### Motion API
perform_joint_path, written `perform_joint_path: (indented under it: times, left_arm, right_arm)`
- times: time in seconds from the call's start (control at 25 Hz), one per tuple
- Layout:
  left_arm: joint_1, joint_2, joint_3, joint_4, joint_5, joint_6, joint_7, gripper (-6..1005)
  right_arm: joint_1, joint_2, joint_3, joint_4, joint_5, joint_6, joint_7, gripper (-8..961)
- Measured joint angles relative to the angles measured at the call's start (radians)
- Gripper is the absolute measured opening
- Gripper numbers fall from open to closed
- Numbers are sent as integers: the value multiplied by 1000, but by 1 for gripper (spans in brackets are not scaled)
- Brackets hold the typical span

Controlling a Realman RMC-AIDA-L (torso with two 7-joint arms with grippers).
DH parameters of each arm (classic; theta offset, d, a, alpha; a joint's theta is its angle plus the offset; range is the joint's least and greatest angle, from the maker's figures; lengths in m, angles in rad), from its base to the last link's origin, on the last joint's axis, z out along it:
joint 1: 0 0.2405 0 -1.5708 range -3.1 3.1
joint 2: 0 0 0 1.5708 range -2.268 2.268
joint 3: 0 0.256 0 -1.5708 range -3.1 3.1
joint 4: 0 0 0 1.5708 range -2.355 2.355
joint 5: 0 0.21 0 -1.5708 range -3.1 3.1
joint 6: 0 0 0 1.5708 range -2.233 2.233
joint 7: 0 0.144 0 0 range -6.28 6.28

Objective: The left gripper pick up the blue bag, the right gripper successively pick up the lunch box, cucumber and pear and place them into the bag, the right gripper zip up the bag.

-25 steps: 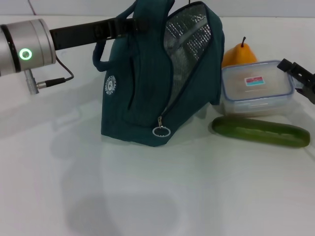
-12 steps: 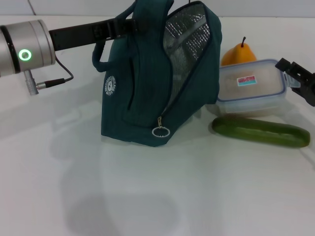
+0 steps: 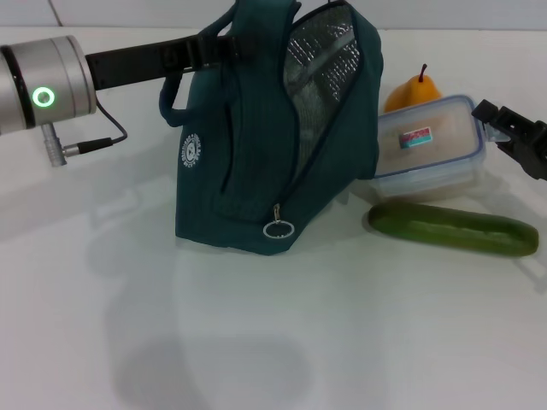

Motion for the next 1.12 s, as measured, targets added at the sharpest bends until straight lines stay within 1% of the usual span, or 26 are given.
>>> perform_joint_path:
  times: [0.16, 0.64, 0.8, 0.92, 1.12]
  left_arm:
    - [0, 0, 5, -1, -5, 6, 4, 45]
    - [0, -1, 6, -12, -5, 6, 25, 44]
    - [2, -1, 6, -12, -5, 6, 26, 44]
    - [4, -1, 6, -12, -5, 6, 26, 44]
    - [6, -1, 6, -12, -5, 8, 26, 44]
  right_arm:
    - [0, 3, 0, 2, 5, 0, 3, 415]
    - [10, 5, 2, 24, 8, 19, 15, 357]
    - [3, 7, 11, 26, 11, 21, 16, 338]
    - [2, 7, 12, 26, 11, 14, 16, 183]
    - [2, 10, 13, 33, 21, 2, 16, 123]
